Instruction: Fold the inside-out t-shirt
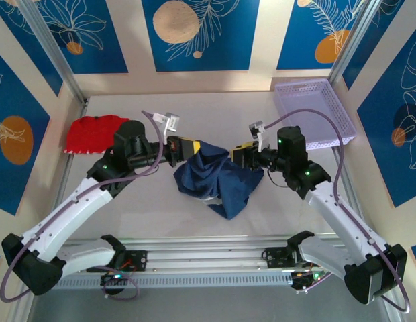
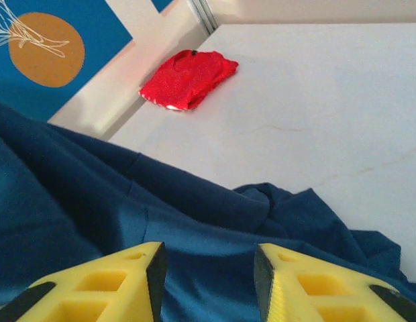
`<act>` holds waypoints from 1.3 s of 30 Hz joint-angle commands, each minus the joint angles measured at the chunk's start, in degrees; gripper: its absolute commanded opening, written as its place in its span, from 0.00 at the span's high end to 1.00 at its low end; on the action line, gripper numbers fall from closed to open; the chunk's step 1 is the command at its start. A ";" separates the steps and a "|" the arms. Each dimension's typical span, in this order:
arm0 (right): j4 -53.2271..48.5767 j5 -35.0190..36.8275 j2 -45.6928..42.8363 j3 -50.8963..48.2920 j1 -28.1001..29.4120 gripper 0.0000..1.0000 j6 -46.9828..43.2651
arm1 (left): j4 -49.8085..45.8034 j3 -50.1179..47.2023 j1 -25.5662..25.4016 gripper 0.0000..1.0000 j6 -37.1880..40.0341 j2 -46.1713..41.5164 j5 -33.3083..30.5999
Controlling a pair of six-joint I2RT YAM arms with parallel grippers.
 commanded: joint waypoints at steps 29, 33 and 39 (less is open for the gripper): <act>1.86 -8.15 5.47 6.96 2.85 0.56 -5.16 | -1.36 2.05 0.76 1.00 0.04 1.21 -0.78; 1.80 -7.60 5.69 6.70 2.95 0.70 -5.37 | -1.46 1.72 0.76 1.00 0.22 0.86 -1.14; 1.52 -6.63 4.87 6.52 2.95 0.98 -5.55 | -1.91 1.59 0.77 1.00 0.49 0.85 -1.97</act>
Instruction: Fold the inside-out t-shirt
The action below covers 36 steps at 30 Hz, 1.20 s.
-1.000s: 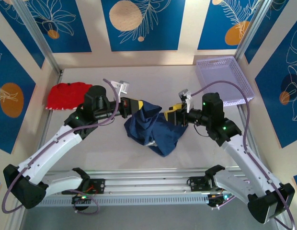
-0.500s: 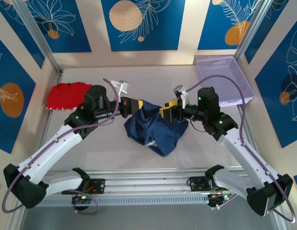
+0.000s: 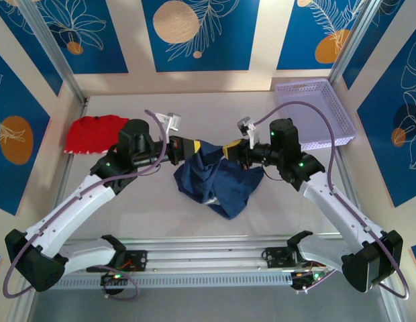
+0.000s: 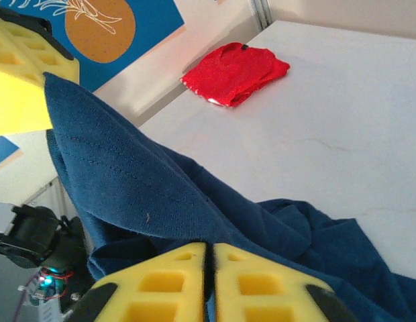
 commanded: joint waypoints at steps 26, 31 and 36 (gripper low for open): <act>3.47 -1.38 -4.50 3.61 0.55 1.00 10.68 | -5.86 -4.83 -5.99 0.70 15.30 -4.30 -15.65; 3.73 -1.47 -4.14 3.61 0.63 1.00 10.76 | -5.87 -3.36 -8.09 0.69 15.67 -1.49 -15.06; 3.40 -1.31 -4.47 3.63 0.63 1.00 10.49 | -9.26 -0.17 -8.04 0.68 12.38 3.83 -20.85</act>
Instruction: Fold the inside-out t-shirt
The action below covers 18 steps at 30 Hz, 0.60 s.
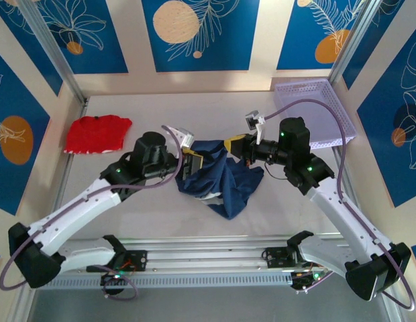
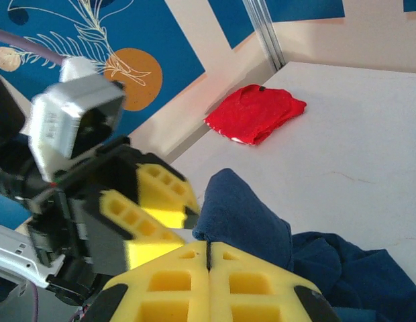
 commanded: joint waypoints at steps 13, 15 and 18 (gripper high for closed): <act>-0.43 0.03 -0.78 1.18 0.33 1.00 -0.73 | 3.89 6.39 2.39 0.67 -5.20 11.44 -0.38; -0.92 0.56 -1.28 1.08 0.24 1.00 -1.10 | 3.12 6.83 2.78 0.68 -5.58 12.13 -1.14; -1.20 1.12 -1.99 1.07 0.07 1.00 -1.52 | 1.75 6.61 2.93 0.67 -6.20 12.38 -2.82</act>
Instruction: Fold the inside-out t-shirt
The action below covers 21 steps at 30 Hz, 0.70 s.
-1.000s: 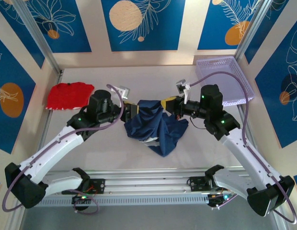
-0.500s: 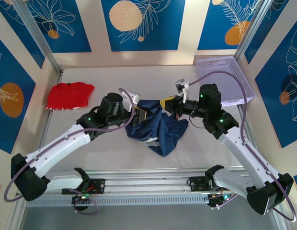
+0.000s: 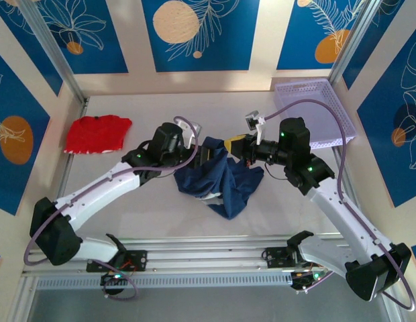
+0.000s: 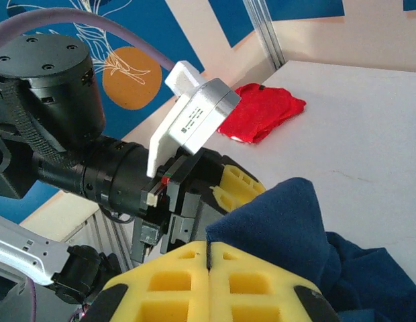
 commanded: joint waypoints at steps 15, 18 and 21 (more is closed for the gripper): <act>-2.71 4.37 -1.57 0.37 -1.77 1.00 -2.32 | 15.27 -3.48 1.87 1.00 -2.46 -4.06 18.49; -4.31 4.10 -0.84 0.98 -4.14 1.00 -1.49 | 24.04 -8.23 2.73 1.00 -2.90 -10.18 27.48; -5.01 2.79 0.04 1.53 -5.87 1.00 -0.46 | 29.06 -11.52 2.78 1.00 -2.02 -16.04 33.06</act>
